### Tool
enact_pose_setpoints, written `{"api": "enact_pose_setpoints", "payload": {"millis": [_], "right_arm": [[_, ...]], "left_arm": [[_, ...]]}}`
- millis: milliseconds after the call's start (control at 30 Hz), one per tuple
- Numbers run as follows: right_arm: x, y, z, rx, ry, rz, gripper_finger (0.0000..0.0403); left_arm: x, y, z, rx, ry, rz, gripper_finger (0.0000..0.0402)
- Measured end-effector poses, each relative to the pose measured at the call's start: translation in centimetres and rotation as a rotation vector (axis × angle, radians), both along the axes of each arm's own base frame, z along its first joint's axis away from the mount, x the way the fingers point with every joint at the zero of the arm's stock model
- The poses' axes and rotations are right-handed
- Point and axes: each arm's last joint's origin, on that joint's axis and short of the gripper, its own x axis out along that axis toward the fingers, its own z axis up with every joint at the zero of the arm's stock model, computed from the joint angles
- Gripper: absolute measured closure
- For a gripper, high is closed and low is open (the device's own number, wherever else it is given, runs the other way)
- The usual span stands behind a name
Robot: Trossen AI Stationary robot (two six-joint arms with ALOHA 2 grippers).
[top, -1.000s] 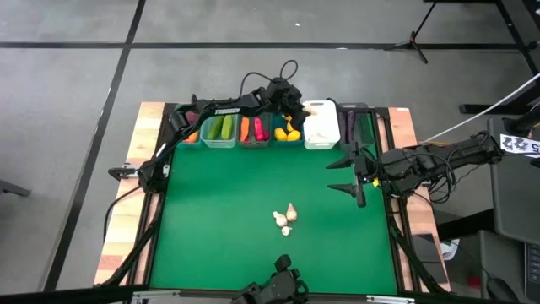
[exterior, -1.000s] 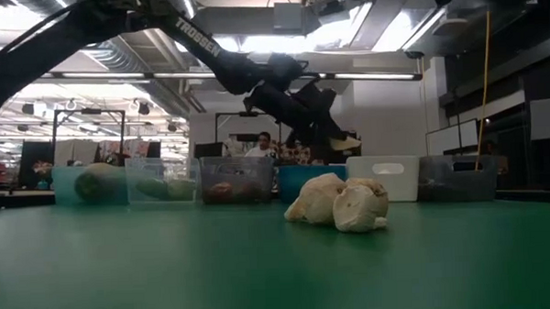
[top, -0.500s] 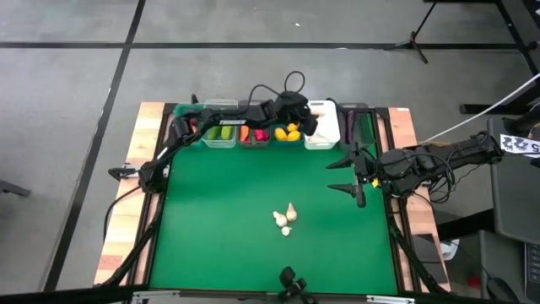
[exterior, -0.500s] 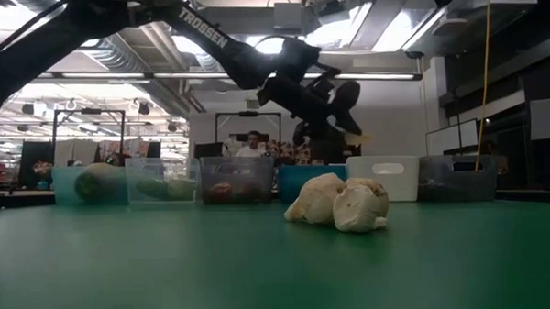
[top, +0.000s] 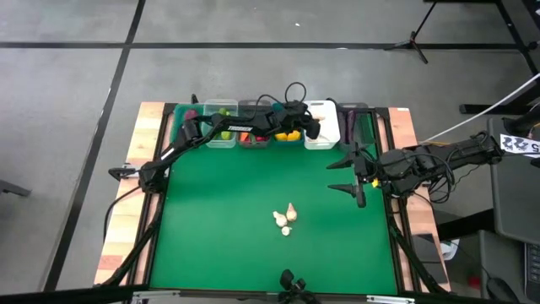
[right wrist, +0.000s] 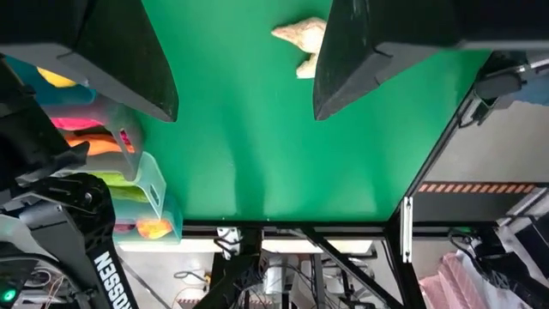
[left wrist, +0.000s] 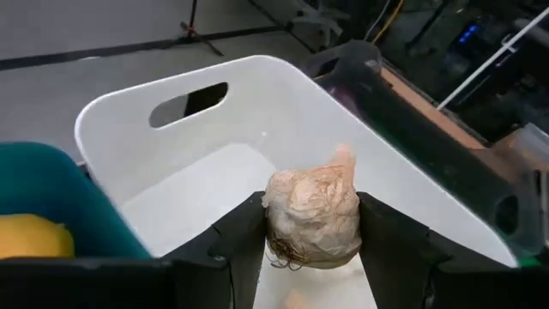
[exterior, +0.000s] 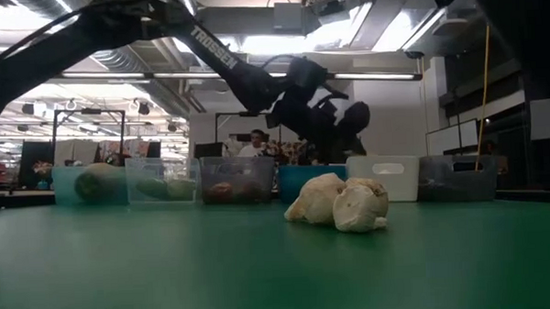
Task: Sort produce into baskets
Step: Put the garlic into the white bin
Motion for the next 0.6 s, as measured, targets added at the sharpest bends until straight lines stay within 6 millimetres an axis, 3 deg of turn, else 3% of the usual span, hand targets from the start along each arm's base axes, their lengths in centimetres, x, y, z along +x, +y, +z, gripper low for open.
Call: {"api": "enact_pose_setpoints", "payload": {"millis": [600], "right_arm": [[-0.1, -0.03, -0.26, -0.008, 0.028, 0.001, 0.0134]], "left_arm": [[0.17, -0.28, -0.4, 0.113, 0.075, -0.055, 0.0221]]}}
